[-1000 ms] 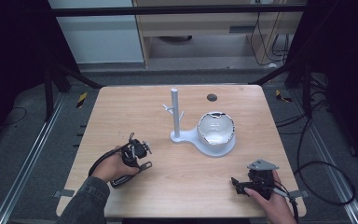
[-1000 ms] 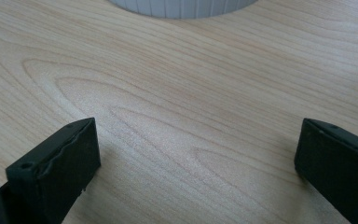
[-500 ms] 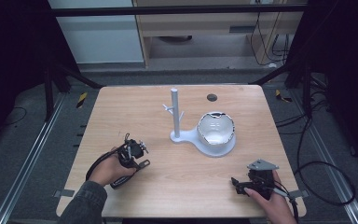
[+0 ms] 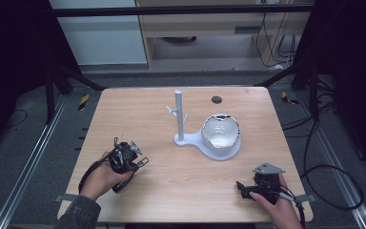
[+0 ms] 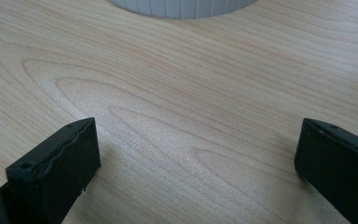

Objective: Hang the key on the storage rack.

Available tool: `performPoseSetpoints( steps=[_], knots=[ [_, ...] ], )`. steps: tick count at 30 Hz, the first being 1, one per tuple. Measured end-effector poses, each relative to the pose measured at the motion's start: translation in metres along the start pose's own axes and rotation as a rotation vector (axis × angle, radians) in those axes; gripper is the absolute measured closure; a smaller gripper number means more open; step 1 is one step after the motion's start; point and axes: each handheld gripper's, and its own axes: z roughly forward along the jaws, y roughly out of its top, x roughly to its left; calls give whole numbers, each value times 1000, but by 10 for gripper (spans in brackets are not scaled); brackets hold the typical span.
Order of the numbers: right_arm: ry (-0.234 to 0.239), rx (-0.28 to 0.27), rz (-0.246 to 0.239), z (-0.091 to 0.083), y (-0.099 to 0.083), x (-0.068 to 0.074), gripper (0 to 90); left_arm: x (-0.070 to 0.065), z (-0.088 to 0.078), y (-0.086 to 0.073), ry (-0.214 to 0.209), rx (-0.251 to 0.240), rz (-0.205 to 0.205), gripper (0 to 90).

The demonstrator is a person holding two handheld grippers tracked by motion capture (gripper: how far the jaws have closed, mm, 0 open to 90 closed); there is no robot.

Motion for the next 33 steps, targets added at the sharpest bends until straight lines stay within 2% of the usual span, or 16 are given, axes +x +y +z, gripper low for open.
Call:
performPoseSetpoints(
  steps=[2, 6, 21, 27, 33],
  knots=[
    [0, 0, -1, 0, 0, 0, 4, -1, -9, -3, 2, -48, -20, 800],
    [0, 0, 0, 0, 0, 0, 4, -2, -21, -9, 20, -84, -19, 801],
    [-2, 1, 1, 0, 0, 0, 4, -3, -40, -20, 57, -153, -40, 803],
    [0, 0, 0, 0, 0, 0, 4, -5, -47, -19, 91, -211, -46, 806],
    [-2, 0, 1, 0, 0, 0, 4, -6, -52, -17, 101, -254, -53, 807]
  ],
)
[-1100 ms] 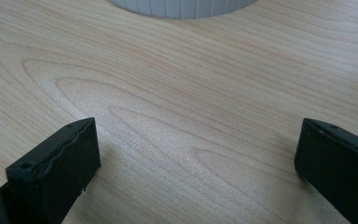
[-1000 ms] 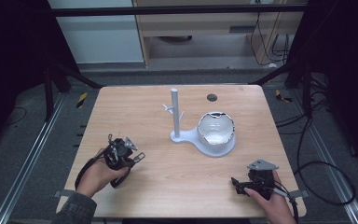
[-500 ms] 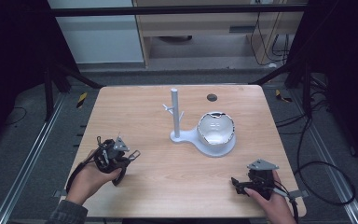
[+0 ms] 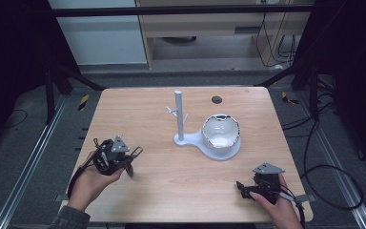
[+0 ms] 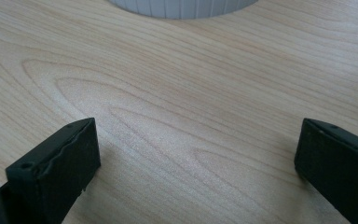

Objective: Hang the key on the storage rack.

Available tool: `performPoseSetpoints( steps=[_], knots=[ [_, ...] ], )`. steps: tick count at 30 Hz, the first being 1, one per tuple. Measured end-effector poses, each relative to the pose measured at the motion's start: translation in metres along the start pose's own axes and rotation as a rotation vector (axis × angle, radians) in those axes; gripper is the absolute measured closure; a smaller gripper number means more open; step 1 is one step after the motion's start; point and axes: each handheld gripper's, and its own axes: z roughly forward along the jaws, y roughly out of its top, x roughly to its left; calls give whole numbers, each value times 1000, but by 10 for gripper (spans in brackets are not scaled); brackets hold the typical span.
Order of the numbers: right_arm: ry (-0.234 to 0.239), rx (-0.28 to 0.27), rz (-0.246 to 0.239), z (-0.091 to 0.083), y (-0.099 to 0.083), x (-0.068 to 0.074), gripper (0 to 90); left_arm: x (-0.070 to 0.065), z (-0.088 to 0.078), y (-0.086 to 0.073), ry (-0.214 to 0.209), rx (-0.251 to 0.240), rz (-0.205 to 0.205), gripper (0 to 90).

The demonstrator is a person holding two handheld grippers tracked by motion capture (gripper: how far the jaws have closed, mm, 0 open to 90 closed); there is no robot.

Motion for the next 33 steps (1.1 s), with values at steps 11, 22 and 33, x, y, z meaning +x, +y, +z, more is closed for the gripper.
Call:
performPoseSetpoints(
  steps=[11, 22, 33],
  knots=[
    [-3, -1, 4, 1, 1, 0, 4, 4, 1, 10, -9, -80, -46, 807],
    [-7, -1, 7, 3, 3, -1, 4, 0, 2, 23, -1, -116, -48, 807],
    [-11, 0, 10, 4, 4, -1, 4, -1, 2, 32, -3, -143, -60, 806]
  ],
)
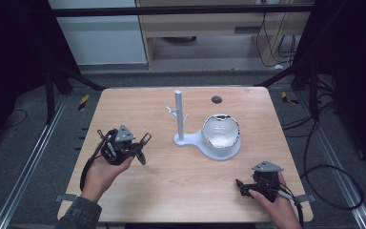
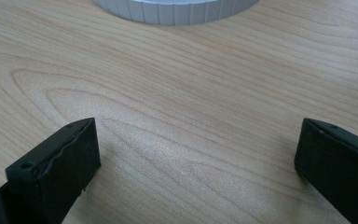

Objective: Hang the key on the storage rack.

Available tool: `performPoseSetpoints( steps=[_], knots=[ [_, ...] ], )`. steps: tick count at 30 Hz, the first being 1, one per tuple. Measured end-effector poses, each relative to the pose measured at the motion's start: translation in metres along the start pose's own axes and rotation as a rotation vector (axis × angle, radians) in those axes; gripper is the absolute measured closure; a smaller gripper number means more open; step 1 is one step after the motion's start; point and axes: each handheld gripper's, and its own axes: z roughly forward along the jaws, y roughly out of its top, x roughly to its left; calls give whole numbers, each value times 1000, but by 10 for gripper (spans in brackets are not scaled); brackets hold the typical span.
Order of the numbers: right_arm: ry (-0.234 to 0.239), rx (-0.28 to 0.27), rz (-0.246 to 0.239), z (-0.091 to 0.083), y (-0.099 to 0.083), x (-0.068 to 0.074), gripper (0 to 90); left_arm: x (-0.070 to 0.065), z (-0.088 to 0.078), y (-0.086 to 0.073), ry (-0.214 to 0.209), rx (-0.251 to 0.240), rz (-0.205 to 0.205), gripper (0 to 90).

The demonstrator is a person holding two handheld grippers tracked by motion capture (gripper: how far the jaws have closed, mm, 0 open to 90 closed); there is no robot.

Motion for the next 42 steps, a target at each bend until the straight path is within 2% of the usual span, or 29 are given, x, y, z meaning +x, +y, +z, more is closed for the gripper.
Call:
performPoseSetpoints(
  steps=[7, 11, 23, 33, 36, 39, 42],
  knots=[
    [-4, 0, 3, 1, 1, 0, 4, -3, 1, 8, 5, -15, 8, 807],
    [-7, 0, 1, 2, 2, -1, 4, -4, 2, 13, 2, -35, 0, 806],
    [-3, 1, 2, 2, 2, -1, 4, -8, 3, 30, -1, -116, -26, 806],
    [-3, 1, 3, 2, 2, -1, 4, -15, -4, 45, 5, -186, -19, 806],
    [-3, 1, 2, 2, 2, -1, 4, -18, -7, 53, 5, -194, -9, 806],
    [-4, 1, 3, 2, 2, -1, 4, -19, -5, 60, 6, -177, 10, 805],
    [-4, 0, 1, 2, 2, -1, 4, -17, 0, 63, 2, -180, -2, 805]
  ],
)
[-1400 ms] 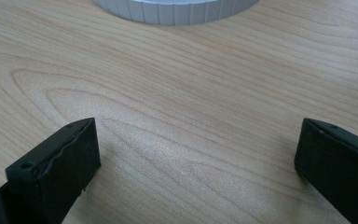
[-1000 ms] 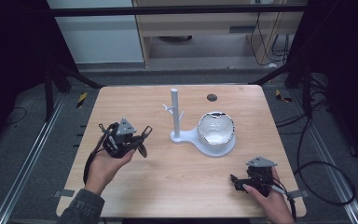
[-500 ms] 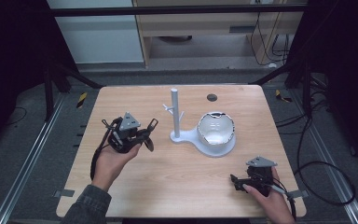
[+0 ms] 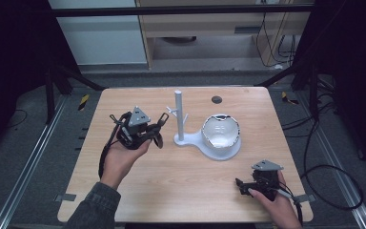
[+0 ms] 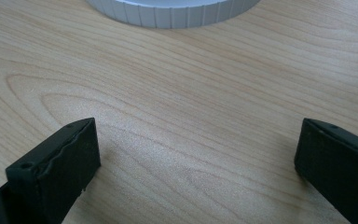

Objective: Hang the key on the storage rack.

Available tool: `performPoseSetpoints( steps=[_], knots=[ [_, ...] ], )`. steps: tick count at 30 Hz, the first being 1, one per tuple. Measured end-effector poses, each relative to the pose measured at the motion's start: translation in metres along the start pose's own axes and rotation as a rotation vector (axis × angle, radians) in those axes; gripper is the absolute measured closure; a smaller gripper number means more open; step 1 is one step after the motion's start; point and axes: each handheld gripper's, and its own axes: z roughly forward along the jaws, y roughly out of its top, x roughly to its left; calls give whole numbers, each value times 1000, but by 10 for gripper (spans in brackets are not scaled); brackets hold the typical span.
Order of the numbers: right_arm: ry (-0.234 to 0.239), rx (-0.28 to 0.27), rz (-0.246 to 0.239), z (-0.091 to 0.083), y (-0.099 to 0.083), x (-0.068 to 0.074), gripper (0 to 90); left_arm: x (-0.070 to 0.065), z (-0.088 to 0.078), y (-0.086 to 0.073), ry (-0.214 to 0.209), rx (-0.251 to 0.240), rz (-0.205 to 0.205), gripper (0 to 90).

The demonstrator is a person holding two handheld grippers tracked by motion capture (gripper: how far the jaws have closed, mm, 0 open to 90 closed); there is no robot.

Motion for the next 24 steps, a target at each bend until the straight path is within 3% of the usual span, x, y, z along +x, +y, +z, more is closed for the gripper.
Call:
performPoseSetpoints(
  steps=[13, 18, 24],
  knots=[
    [-2, 0, -1, 0, 0, 0, 4, -2, 6, 13, 7, -35, 1, 804],
    [-2, 0, -1, 0, 0, 0, 4, -3, 11, 14, 17, -15, 18, 804],
    [-2, 0, 2, 0, 0, 0, 4, 3, 18, 10, 15, -16, -9, 804]
  ],
)
